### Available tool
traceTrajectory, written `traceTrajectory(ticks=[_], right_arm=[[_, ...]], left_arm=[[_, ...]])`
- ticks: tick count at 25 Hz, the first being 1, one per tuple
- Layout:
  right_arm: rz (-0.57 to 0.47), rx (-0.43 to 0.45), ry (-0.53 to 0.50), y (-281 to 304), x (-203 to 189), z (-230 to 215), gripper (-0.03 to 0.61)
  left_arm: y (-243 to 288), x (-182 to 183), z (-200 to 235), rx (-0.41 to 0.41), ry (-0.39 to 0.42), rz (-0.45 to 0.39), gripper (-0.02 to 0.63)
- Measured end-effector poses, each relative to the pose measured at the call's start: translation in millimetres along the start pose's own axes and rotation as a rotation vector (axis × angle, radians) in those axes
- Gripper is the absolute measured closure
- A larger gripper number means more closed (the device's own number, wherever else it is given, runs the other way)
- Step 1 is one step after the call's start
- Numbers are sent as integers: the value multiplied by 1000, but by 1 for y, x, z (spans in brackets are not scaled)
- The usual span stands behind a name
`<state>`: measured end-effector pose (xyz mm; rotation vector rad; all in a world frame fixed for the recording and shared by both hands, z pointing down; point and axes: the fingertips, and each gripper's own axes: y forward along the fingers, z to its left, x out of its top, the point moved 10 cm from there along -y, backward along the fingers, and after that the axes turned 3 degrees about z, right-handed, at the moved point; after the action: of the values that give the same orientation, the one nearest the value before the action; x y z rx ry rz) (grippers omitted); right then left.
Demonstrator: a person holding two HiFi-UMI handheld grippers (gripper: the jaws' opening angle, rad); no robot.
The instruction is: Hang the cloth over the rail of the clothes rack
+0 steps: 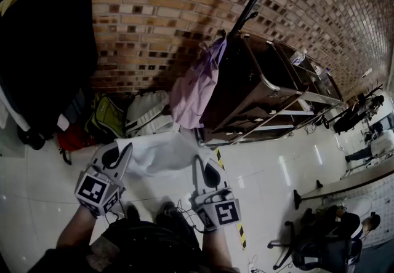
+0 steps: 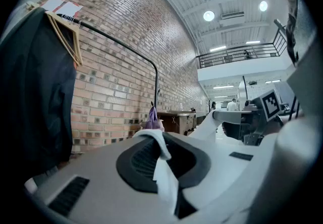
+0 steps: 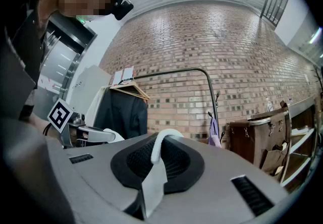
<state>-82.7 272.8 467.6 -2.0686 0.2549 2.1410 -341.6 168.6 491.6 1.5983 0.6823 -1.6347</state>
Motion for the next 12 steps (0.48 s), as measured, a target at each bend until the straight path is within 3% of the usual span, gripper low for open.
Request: traceTrajectory(ticks=[6, 12], right_arm=[[-16, 14, 8, 9, -6, -24, 552], [-20, 82, -4, 24, -9, -86, 552]], left_arm=[[17, -1, -6, 9, 5, 19, 586], [73, 6, -27, 42, 27, 26, 587]])
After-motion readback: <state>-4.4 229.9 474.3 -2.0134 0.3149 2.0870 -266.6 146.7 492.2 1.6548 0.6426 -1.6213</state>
